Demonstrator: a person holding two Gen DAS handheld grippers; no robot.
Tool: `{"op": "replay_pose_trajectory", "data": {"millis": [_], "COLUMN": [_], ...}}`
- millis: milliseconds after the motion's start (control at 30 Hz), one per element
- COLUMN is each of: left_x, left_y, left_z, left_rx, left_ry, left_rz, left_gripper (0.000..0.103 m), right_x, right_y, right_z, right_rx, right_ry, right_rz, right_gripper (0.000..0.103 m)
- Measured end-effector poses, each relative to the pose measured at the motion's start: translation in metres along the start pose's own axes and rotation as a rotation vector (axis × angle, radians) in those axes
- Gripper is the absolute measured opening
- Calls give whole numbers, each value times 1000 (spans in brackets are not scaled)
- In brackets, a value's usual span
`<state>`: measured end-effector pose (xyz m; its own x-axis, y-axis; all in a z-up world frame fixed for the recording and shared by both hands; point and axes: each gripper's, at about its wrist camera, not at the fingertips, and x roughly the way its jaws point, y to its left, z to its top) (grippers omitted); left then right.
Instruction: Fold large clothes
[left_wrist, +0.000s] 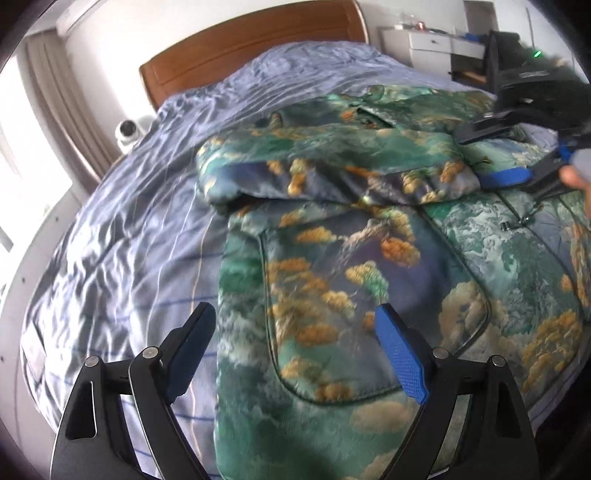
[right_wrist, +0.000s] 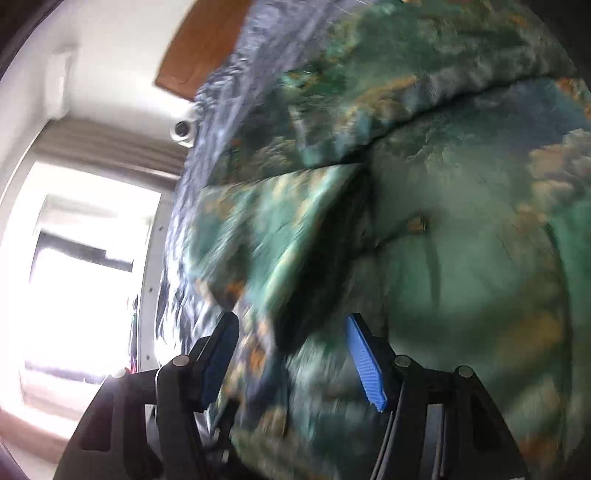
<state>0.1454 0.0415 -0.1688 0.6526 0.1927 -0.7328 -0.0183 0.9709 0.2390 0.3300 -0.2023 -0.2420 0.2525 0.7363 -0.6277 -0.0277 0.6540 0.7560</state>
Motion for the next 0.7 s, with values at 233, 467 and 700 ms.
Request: {"op": "replay_pose_trajectory", "data": {"millis": [233,467,700], "left_x": [-4,-12,-18], "left_y": [8,14,17], "left_z": [-19,-16,-5], "left_rx": [-37,-71,-89], "left_ry": [16,11,-12], "left_rz": [-31,-53,-79], "left_gripper": [89,89,89], "right_x": [32,24,0], "right_y": [2,72,111], "right_z": [17,29,119], "right_rx": [12,-303,-463], "right_ry": [0,-81,-279], "right_rz": [25,-85,-222], "right_gripper": [47,12,12]}}
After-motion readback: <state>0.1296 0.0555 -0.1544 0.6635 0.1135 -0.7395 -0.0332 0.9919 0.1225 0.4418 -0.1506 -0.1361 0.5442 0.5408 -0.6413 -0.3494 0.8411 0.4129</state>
